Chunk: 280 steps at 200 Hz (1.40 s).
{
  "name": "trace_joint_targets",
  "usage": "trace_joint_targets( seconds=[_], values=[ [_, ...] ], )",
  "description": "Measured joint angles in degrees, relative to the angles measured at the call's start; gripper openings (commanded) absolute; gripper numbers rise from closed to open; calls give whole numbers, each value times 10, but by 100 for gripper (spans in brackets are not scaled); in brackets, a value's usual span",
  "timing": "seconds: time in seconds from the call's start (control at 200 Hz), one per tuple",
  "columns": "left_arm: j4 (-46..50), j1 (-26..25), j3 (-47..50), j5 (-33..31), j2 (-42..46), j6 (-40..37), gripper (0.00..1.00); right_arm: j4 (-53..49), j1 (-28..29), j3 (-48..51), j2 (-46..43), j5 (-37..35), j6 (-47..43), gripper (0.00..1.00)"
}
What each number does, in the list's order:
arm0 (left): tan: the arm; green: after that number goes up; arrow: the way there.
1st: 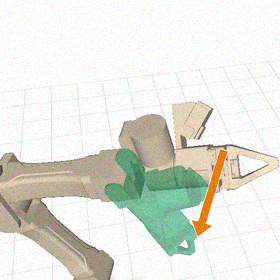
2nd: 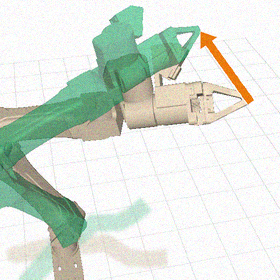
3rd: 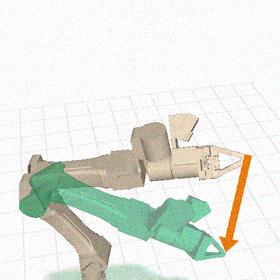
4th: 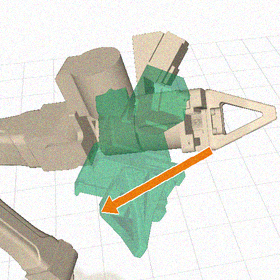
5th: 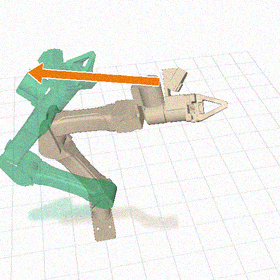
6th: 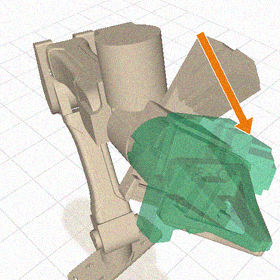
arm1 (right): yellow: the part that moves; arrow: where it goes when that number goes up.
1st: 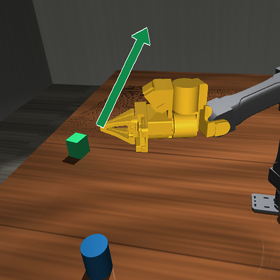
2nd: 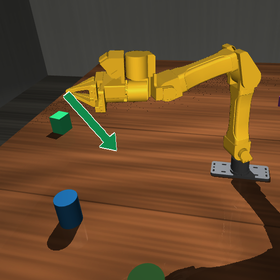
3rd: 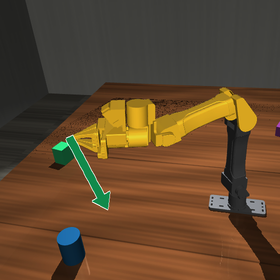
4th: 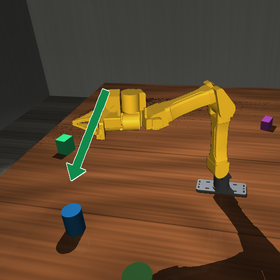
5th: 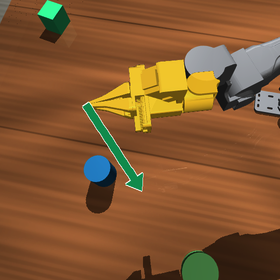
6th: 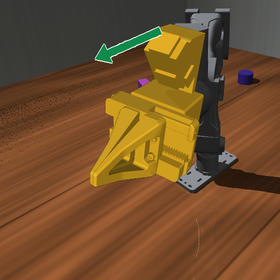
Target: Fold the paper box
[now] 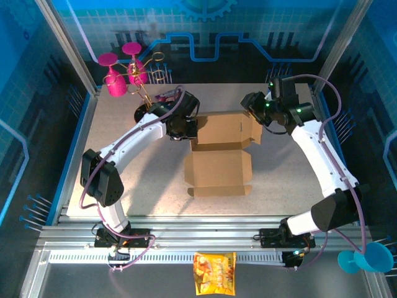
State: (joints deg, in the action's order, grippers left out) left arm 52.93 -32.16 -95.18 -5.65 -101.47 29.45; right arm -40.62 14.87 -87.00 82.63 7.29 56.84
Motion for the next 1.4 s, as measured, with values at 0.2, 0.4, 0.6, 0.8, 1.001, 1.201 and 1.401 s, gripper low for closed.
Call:
trace_joint_targets(
  seconds=[0.2,0.4,0.6,0.8,1.001,1.201,1.401],
  values=[
    [10,-2,-3,2,0,0,0,-14,1,0,17,-8,-8,50],
    [20,-4,-14,3,-6,0,0,-14,1,0,22,-4,-1,50],
    [24,-4,-37,6,-18,0,0,-5,1,10,22,10,26,49],
    [26,-6,-43,7,-22,0,0,13,1,18,22,23,67,36],
    [26,-7,-50,10,-24,0,0,36,1,18,26,29,104,9],
    [28,-7,-51,10,-24,0,0,51,1,18,31,29,136,22],
    [35,-7,-58,10,-26,0,0,58,1,28,14,1,132,57]
  ],
)
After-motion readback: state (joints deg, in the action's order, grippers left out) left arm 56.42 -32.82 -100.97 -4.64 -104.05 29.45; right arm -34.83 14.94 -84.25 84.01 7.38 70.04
